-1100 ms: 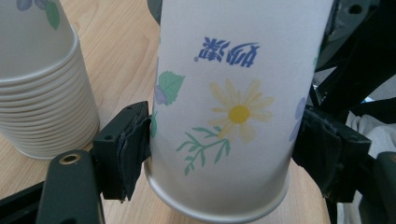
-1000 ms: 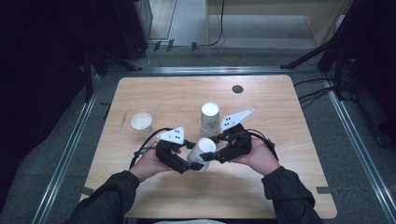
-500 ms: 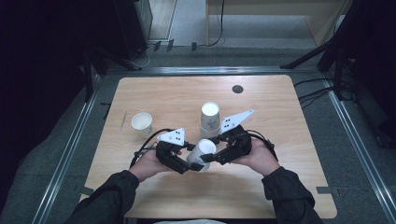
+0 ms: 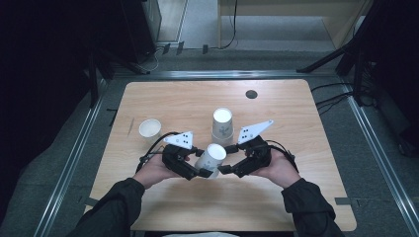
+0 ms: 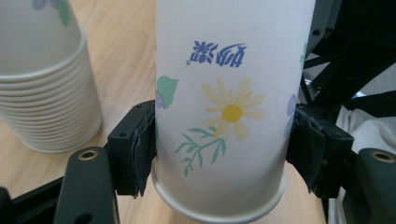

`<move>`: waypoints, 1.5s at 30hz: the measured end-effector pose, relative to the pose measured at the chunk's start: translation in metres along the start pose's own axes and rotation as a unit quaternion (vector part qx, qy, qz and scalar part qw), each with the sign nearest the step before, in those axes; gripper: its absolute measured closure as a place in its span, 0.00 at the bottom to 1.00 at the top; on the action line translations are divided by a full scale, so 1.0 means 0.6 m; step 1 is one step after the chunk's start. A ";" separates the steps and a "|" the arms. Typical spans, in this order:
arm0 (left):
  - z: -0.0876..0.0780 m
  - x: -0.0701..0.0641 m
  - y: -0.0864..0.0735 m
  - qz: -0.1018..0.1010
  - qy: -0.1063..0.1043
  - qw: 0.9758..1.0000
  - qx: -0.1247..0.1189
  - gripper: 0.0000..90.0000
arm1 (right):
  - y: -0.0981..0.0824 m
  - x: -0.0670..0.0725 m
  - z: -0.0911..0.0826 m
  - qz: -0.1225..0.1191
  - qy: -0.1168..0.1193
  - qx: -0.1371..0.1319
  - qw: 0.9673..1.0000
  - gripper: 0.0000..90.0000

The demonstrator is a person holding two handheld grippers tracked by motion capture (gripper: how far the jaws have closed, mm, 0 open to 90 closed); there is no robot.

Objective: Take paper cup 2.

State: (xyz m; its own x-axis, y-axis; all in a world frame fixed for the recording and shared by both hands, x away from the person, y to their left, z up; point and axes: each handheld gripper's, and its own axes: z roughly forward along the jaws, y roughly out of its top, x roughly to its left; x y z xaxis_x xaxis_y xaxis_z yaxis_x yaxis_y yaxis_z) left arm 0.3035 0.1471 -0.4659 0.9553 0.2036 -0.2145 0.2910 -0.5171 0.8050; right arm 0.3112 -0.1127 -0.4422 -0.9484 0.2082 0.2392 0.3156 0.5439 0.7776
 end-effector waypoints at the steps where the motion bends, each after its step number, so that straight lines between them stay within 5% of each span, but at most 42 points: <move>1: -0.003 0.000 0.002 0.000 -0.004 1.000 0.003 0.34 | -0.002 0.000 -0.001 0.000 -0.003 0.002 1.000 0.30; 10: -0.018 -0.001 0.019 0.018 0.015 0.998 0.055 0.33 | -0.028 -0.003 0.004 0.000 -0.021 0.020 1.000 0.32; 14: -0.017 0.000 0.017 0.029 0.039 0.994 0.093 0.33 | -0.030 -0.003 0.010 -0.008 -0.020 0.024 0.999 0.31; 20: -0.011 0.001 0.016 0.040 0.047 0.989 0.135 0.34 | -0.030 -0.007 0.018 -0.010 -0.020 0.021 1.000 0.31; 35: 0.033 -0.001 0.009 0.044 0.024 0.978 0.203 0.33 | -0.022 -0.005 0.057 -0.023 0.000 0.032 0.999 0.31; 45: 0.044 -0.005 0.009 0.054 0.015 0.975 0.217 0.33 | -0.021 -0.001 0.073 -0.035 0.016 0.045 0.998 0.37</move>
State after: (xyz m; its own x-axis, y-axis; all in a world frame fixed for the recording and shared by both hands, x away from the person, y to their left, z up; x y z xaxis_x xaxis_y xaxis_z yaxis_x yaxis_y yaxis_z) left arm 0.3034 0.1216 -0.4752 0.9814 0.1502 -0.1198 0.1907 -0.8379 0.5114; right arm 0.3091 -0.0841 -0.4776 -0.9682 0.1428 0.2055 0.2491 0.6272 0.7379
